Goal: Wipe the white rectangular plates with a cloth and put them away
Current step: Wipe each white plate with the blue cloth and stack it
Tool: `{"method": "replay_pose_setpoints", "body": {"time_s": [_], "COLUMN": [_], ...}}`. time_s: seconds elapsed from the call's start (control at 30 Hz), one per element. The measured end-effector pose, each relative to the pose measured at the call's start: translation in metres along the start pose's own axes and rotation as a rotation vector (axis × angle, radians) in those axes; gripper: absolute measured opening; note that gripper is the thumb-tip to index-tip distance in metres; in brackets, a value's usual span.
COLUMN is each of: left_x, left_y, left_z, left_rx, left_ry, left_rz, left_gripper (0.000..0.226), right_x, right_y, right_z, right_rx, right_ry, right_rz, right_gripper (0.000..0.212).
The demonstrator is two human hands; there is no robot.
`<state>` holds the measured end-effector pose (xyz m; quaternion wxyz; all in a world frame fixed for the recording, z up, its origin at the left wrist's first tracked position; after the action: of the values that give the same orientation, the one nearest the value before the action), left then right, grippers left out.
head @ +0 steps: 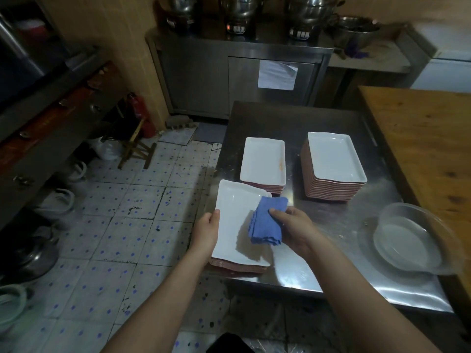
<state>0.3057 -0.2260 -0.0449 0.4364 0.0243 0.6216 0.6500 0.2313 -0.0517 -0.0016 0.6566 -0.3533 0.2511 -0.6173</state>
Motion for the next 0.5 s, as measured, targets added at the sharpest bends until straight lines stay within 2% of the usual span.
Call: {"method": "replay_pose_setpoints", "body": {"time_s": [0.2, 0.37, 0.5], "left_x": [-0.001, -0.005, -0.004], "left_y": [-0.005, -0.007, -0.006], "left_z": [0.000, -0.010, -0.026], "left_rx": [0.251, 0.319, 0.309], "left_ry": [0.130, 0.053, -0.071], "left_rz": [-0.380, -0.541, -0.612], "left_gripper": [0.041, 0.042, 0.045], "right_x": [0.010, 0.015, 0.015], "right_y": [0.001, 0.005, 0.009], "right_z": [-0.004, -0.010, -0.016], "right_rx": [0.013, 0.035, 0.048], "right_ry": [-0.012, -0.017, -0.027], "right_rz": [0.046, 0.073, 0.057], "right_gripper": [0.017, 0.027, 0.023]}}
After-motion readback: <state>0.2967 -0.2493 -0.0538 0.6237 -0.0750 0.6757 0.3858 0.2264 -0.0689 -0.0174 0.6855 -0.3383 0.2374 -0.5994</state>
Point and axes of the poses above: each hand's wrist, its own z-axis away from the middle knuckle, its own x-axis out of the palm, y = z × x, the point moved 1 cm from there along -z, towards the middle knuckle, and after that the axes turned 13 degrees about y, right-handed, at the moved point
